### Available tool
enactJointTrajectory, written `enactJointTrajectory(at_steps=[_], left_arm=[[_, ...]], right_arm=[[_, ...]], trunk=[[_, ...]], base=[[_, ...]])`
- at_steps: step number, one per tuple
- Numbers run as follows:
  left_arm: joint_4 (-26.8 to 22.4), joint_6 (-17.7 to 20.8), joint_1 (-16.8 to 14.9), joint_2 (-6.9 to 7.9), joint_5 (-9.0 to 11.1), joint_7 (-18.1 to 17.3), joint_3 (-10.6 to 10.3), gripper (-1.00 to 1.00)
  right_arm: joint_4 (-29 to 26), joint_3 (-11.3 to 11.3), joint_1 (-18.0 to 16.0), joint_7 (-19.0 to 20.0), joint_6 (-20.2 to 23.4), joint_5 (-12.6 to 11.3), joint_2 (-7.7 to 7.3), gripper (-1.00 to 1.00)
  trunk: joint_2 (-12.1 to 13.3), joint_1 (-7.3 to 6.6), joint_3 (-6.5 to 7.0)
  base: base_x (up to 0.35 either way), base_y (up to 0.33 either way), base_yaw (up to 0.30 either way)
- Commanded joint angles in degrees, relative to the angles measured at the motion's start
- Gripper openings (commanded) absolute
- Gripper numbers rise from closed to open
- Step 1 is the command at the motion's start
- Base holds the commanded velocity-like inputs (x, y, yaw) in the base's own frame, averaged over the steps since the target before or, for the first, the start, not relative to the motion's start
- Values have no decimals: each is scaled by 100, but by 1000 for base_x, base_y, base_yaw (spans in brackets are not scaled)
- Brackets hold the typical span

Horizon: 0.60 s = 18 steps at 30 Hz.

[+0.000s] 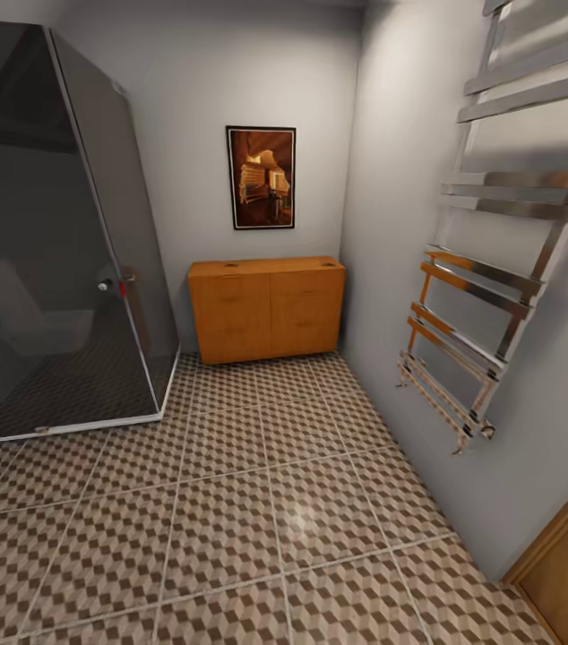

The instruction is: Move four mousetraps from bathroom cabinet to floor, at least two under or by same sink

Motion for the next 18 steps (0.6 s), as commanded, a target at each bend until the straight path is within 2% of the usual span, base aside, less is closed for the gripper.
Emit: enactJointTrajectory(at_steps=[1,7,18], left_arm=[[3,14,-5,-1,42,9,-49,100],[4,14,-5,-1,42,9,-49,100],[4,14,-5,-1,42,9,-49,100]], right_arm=[[27,-49,-10,-32,-39,58,0,100],[28,-48,-8,-32,-39,58,4,100],[28,-48,-7,-33,-39,58,10,100]], trunk=[[-5,4,-7],[-5,4,-7],[-5,4,-7]], base=[[330,0,-182],[328,0,-83],[326,0,-13]])
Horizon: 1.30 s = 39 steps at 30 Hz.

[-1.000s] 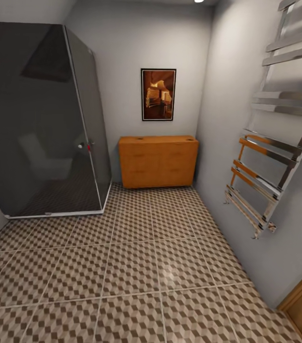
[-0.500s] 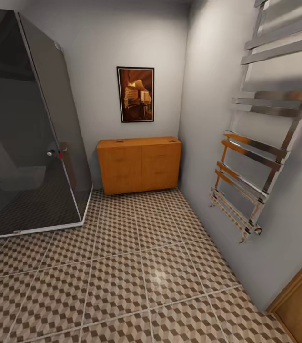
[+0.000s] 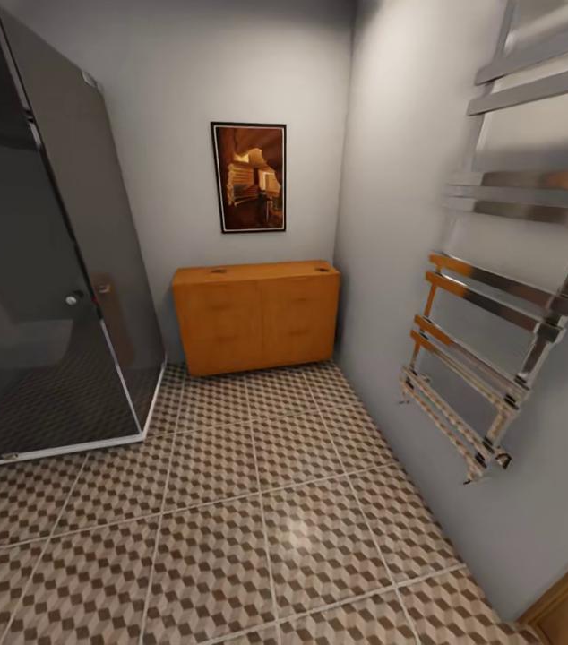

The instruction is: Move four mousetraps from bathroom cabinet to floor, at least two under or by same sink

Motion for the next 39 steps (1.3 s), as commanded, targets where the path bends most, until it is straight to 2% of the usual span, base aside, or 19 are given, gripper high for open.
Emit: enactJointTrajectory(at_steps=[1,39], left_arm=[[5,14,-6,-1,41,9,-49,100],[5,14,-6,-1,41,9,-51,100]], right_arm=[[26,-49,-11,-31,-39,58,-1,100],[17,-45,-12,-34,-46,100,-18,100]], trunk=[[-5,4,-7],[-5,4,-7]], base=[[323,0,-2],[294,0,0]])
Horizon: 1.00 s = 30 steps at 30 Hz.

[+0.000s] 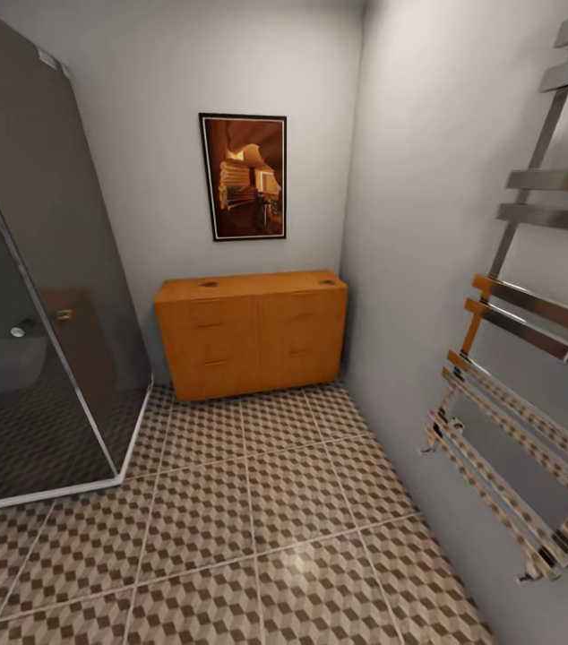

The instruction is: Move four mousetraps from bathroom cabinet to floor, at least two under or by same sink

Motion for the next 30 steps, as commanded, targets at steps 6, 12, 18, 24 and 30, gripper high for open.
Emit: enactJointTrajectory(at_steps=[6,12,18,24,30], left_arm=[[5,14,-6,-1,41,9,-53,100],[5,14,-6,-1,41,9,-54,100],[5,14,-6,-1,41,9,-55,100],[5,14,-6,-1,41,9,-55,100],[5,14,-6,-1,41,9,-55,100]], right_arm=[[26,-44,-11,-29,-45,95,-1,100],[21,-37,-8,-27,-48,104,5,100],[17,-34,-7,-27,-49,104,8,100],[17,-34,-9,-27,-49,108,8,100],[17,-27,-8,-27,-49,112,8,100]], trunk=[[-5,4,-7],[-5,4,-7],[-5,4,-7],[-5,4,-7],[-5,4,-7]], base=[[271,0,0],[262,0,0],[240,0,0],[234,0,0],[229,0,0]])
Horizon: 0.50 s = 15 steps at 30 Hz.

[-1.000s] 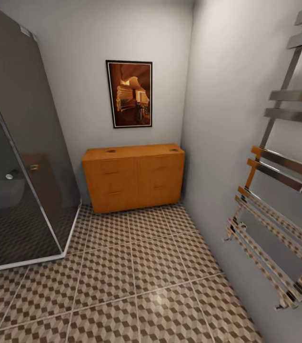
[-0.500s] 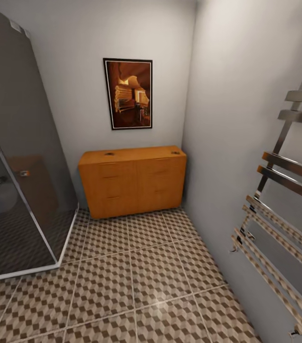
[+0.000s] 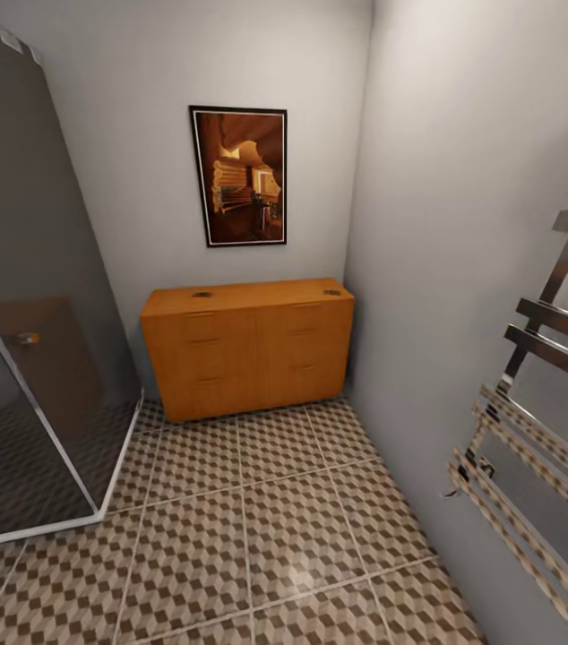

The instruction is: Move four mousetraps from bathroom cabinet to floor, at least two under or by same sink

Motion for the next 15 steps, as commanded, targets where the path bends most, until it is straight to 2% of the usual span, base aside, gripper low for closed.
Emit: enactJointTrajectory(at_steps=[1,15], left_arm=[[5,14,-6,-1,41,9,-49,100],[5,14,-6,-1,41,9,-49,100]], right_arm=[[26,-48,-13,-32,-37,58,-1,100],[26,-38,-11,-32,-36,59,2,100]], trunk=[[-5,3,-7],[-5,3,-7]], base=[[223,0,0],[216,0,0]])
